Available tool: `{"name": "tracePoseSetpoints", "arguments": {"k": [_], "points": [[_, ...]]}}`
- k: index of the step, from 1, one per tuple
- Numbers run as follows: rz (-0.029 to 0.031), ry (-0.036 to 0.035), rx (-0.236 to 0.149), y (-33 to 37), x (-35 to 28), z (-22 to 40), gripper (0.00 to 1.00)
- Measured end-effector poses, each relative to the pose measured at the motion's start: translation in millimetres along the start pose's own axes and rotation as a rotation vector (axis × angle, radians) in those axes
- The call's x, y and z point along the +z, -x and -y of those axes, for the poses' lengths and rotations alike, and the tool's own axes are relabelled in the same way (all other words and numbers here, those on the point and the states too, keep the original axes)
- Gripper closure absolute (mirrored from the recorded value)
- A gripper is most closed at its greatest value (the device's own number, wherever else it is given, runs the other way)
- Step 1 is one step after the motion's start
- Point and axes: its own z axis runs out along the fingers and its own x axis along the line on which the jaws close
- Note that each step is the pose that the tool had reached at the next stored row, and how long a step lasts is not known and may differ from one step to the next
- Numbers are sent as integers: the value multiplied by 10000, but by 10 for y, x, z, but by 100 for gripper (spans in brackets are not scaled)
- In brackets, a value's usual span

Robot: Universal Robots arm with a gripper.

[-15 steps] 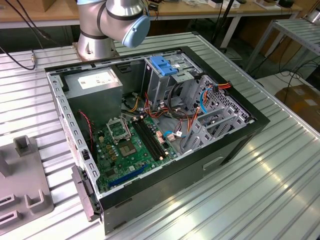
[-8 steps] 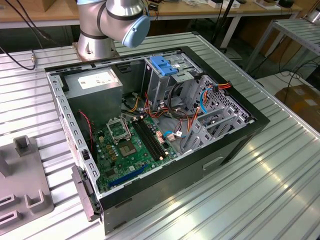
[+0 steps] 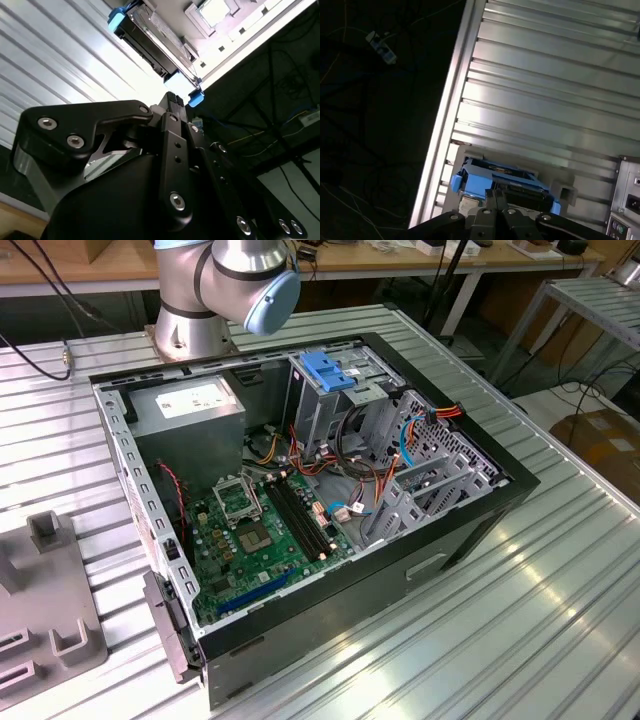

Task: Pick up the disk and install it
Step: 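Pick up the disk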

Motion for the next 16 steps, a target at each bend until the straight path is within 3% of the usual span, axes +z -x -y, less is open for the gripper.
{"name": "tracePoseSetpoints", "arguments": {"k": [4, 7, 16], "points": [[-35, -29, -887, 0, 0, 0, 90], [-70, -58, -1763, 0, 0, 0, 90], [-143, -117, -3565, 0, 0, 0, 90]]}}
